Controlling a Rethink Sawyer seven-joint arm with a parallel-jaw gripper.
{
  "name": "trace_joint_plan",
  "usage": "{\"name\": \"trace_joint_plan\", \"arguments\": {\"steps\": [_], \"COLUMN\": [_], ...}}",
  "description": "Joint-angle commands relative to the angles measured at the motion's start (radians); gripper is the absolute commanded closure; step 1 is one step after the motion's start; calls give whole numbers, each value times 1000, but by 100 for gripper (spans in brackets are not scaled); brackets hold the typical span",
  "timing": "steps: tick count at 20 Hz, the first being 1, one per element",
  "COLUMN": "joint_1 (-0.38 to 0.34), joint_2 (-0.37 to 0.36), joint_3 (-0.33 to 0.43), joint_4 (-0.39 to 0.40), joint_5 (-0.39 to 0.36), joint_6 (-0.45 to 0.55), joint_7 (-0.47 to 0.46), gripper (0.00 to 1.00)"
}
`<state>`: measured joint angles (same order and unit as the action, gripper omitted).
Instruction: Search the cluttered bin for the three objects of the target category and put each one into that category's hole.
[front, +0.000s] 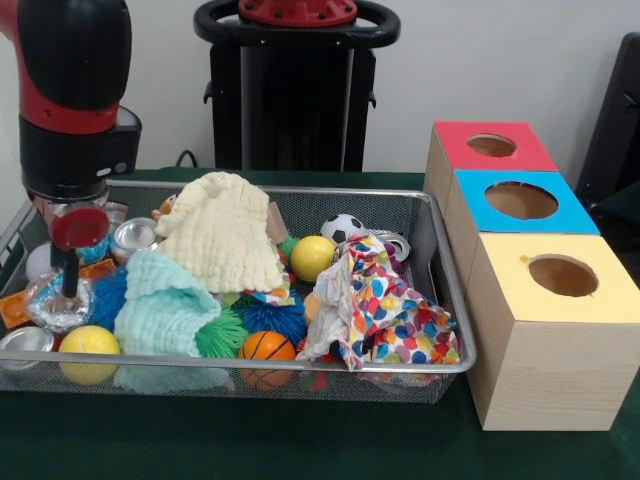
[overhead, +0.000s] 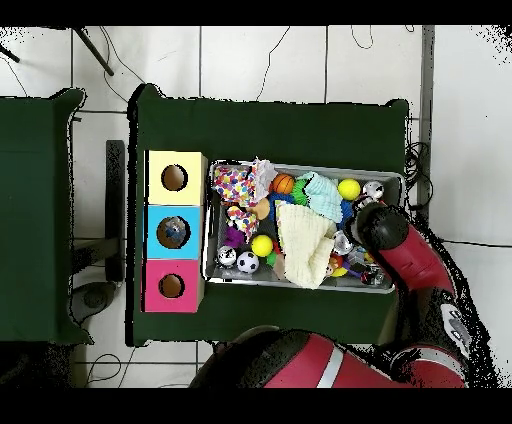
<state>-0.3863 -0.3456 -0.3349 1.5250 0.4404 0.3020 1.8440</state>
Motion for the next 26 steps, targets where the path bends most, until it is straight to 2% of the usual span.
{"name": "trace_joint_plan", "arguments": {"steps": [1, 9, 16, 21, 22, 26], "joint_1": [-11, -6, 14, 23, 39, 48], "joint_2": [34, 33, 23, -94, -116, -183], "joint_3": [90, 73, 44, 41, 21, 16], "joint_4": [-48, -64, -77, -48, -51, -42], "joint_5": [3, -24, -14, -30, -32, -44], "joint_6": [-41, -12, 46, 152, 204, 281], "joint_7": [161, 127, 144, 113, 121, 105], "gripper": [100, 100, 100, 100, 100, 100]}}
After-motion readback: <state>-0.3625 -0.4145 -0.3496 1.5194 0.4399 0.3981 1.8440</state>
